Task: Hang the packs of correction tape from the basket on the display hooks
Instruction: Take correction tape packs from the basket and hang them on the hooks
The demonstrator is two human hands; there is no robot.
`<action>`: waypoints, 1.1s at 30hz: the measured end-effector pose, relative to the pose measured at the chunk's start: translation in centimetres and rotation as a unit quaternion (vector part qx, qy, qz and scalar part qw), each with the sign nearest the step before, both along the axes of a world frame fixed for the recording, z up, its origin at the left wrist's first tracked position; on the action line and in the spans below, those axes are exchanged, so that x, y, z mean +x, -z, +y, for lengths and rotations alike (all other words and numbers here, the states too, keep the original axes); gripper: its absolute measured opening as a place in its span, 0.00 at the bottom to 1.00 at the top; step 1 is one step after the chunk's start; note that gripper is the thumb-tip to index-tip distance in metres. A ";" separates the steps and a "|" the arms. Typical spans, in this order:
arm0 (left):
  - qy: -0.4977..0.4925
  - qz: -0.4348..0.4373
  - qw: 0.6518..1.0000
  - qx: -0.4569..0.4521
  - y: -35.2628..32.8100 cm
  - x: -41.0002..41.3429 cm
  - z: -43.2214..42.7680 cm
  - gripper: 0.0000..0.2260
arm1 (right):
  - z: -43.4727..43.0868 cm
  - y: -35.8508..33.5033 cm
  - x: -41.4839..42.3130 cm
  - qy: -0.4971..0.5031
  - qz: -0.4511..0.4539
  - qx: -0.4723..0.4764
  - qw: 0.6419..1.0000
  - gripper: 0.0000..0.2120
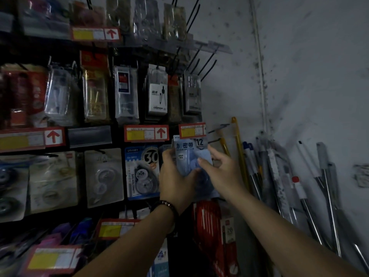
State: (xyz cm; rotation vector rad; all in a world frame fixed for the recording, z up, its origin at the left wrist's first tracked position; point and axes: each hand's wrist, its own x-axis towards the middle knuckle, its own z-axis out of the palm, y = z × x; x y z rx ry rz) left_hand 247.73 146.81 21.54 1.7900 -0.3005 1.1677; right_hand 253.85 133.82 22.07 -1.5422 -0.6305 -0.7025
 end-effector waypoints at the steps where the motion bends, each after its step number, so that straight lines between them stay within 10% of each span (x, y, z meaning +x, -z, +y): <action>1: -0.002 0.003 1.000 -0.002 -0.1 0.0 0.0 0.31 | 0.0 0.0 0.2 0.005 0.003 -0.001 1.000 0.32; 14: -0.133 0.115 0.980 0.096 -0.1 0.0 1.6 0.34 | 1.2 0.6 -0.8 0.071 0.002 -0.108 0.992 0.22; 28: -0.068 0.188 0.938 0.282 8.9 -17.2 4.3 0.08 | 1.0 9.6 -12.8 0.083 -0.005 -0.165 0.983 0.10; 33: -0.102 0.333 0.892 0.288 18.2 -23.9 8.1 0.25 | 3.5 16.9 -19.6 -0.024 0.091 -0.258 0.962 0.08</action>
